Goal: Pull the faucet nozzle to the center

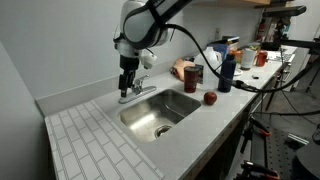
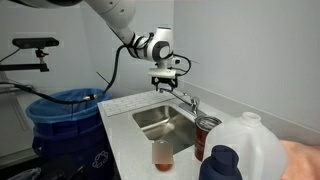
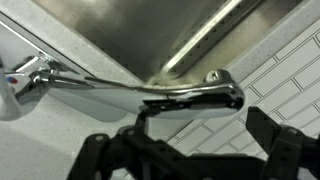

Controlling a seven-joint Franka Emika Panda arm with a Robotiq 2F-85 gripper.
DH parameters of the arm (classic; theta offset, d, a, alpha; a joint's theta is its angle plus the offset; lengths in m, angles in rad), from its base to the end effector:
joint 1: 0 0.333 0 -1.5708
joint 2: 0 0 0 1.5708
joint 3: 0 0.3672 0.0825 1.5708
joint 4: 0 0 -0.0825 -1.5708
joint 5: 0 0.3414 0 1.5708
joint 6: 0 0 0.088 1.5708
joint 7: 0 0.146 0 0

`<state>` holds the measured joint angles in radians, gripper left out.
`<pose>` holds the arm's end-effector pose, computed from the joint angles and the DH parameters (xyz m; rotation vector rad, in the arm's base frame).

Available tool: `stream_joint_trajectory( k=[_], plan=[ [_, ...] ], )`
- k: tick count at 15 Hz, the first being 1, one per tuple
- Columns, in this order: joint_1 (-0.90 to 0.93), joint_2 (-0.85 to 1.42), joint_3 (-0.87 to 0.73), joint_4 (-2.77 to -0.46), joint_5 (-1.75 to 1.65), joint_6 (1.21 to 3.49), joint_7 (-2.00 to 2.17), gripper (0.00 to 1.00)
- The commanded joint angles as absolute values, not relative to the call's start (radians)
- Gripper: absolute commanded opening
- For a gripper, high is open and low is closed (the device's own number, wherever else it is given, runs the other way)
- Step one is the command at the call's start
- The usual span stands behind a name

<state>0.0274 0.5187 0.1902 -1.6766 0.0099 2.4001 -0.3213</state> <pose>0.6821 0.1312 0.3586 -2.9429 -0.7479 -0.3328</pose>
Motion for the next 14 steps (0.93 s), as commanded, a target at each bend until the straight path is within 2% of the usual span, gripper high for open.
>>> stream_joint_trajectory(
  k=[1,14],
  plan=[
    [0.030,0.404,0.158,-1.820,0.018,2.376,-0.268,1.00],
    [0.027,0.217,0.082,-2.032,-0.017,2.379,-0.196,1.00]
  ],
)
